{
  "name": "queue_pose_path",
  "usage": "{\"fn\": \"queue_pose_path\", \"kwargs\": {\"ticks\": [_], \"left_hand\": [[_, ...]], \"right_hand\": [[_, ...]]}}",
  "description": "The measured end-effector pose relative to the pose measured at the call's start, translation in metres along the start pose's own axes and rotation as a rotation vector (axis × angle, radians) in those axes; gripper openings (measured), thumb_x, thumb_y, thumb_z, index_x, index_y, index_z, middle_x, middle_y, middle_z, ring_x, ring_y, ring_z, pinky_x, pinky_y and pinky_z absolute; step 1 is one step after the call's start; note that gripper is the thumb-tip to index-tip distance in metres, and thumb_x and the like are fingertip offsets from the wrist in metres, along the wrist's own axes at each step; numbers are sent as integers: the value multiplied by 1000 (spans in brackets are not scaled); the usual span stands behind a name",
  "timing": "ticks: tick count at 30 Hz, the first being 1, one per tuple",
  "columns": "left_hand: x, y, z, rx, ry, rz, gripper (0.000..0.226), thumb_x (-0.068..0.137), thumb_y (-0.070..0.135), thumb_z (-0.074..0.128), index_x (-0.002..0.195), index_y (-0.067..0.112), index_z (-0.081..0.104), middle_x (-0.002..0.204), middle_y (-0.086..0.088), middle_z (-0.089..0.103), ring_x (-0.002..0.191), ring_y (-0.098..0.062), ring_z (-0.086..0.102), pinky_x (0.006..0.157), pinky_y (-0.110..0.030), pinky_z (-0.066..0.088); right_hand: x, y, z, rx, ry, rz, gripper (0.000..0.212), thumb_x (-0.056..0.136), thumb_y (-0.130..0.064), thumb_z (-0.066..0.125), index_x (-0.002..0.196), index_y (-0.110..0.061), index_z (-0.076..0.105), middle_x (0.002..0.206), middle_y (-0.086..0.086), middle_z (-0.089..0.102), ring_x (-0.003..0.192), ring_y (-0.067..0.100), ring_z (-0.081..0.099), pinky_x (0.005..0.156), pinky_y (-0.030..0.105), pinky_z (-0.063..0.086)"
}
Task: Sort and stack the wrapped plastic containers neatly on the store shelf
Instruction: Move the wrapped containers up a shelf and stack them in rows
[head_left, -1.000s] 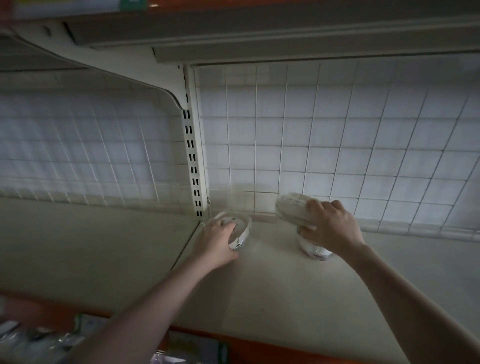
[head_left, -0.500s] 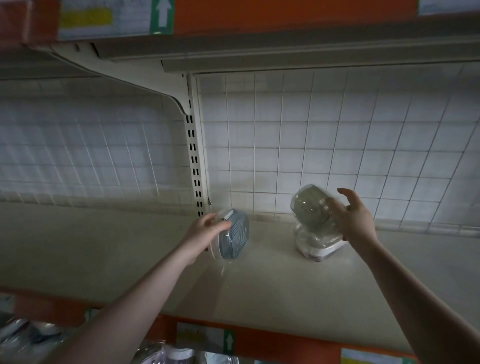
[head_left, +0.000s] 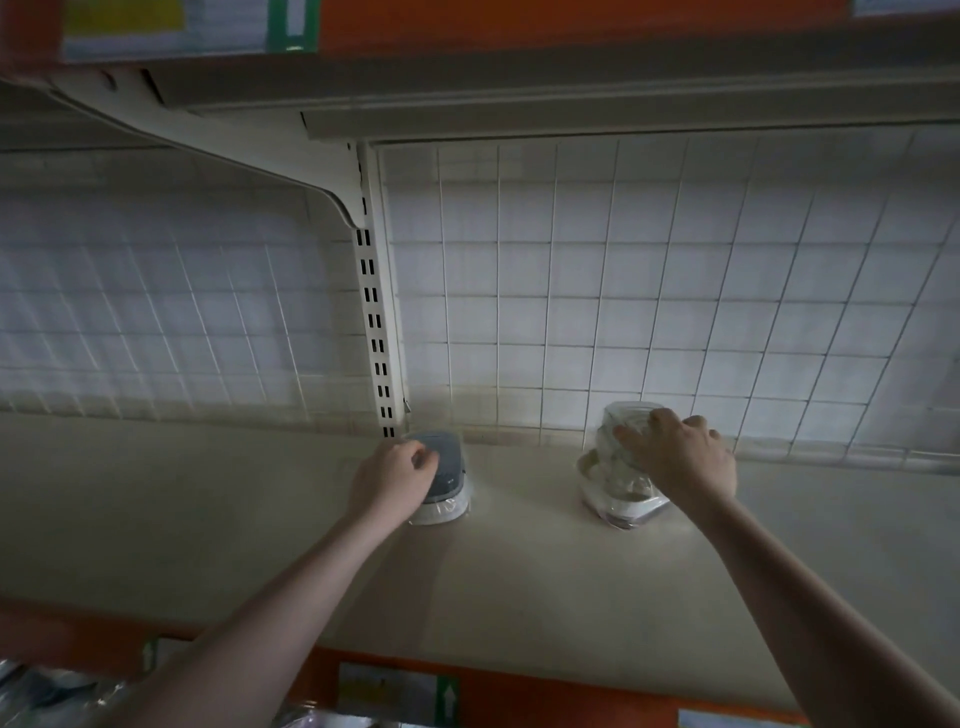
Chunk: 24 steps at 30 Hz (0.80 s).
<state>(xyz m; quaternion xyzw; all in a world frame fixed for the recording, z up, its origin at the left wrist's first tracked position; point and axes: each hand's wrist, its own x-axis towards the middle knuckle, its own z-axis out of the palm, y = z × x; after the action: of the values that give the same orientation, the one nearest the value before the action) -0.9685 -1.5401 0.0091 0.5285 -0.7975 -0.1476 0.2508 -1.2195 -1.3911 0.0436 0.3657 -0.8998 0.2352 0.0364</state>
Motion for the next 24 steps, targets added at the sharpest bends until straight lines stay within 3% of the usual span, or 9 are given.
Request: {"fn": "queue_pose_path", "kwargs": {"ticks": [3, 6, 11, 16, 19, 24], "left_hand": [[4, 11, 13, 108, -84, -89, 63, 82, 68, 47, 114, 15, 58, 121, -9, 52, 108, -28, 54, 86, -34, 46], [4, 22, 18, 159, -111, -155, 77, 75, 71, 52, 129, 17, 47, 133, -13, 43, 118, -31, 48, 89, -35, 42], [-3, 30, 13, 115, -144, -208, 64, 76, 57, 57, 126, 19, 43, 133, -15, 42, 121, -33, 43, 89, -34, 38], [-27, 33, -2, -48, -152, -134, 53, 82, 36, 60, 129, 17, 45, 129, -9, 49, 117, -28, 47, 83, -25, 37], [-41, 26, -11, -47, -101, -85, 47, 77, 41, 62, 117, 20, 51, 119, -4, 56, 107, -25, 52, 77, -27, 41], [-55, 11, -33, -48, -2, 4, 56, 73, 50, 63, 122, 27, 49, 125, -4, 51, 113, -27, 50, 88, -32, 43]], "right_hand": [[-1, -2, 0, -24, -38, -10, 68, 78, -70, 47, 125, -21, 48, 118, 13, 49, 113, 33, 45, 93, 41, 37], [-2, -2, -2, -46, -70, -14, 68, 76, -65, 54, 127, -22, 44, 120, 12, 46, 115, 33, 43, 93, 41, 37], [-13, -3, -2, 6, -46, 2, 60, 78, -59, 57, 127, -25, 46, 119, 12, 45, 114, 33, 42, 90, 39, 37], [-35, -9, -3, 42, -10, -9, 60, 78, -57, 59, 131, -32, 46, 120, 10, 47, 114, 30, 43, 93, 37, 37], [-52, -19, -6, 54, 22, -16, 58, 78, -55, 60, 129, -32, 49, 120, 10, 48, 113, 29, 45, 92, 36, 36], [-86, -36, -11, 79, 98, -22, 55, 77, -54, 59, 126, -32, 51, 118, 10, 49, 111, 30, 45, 93, 37, 37]]}}
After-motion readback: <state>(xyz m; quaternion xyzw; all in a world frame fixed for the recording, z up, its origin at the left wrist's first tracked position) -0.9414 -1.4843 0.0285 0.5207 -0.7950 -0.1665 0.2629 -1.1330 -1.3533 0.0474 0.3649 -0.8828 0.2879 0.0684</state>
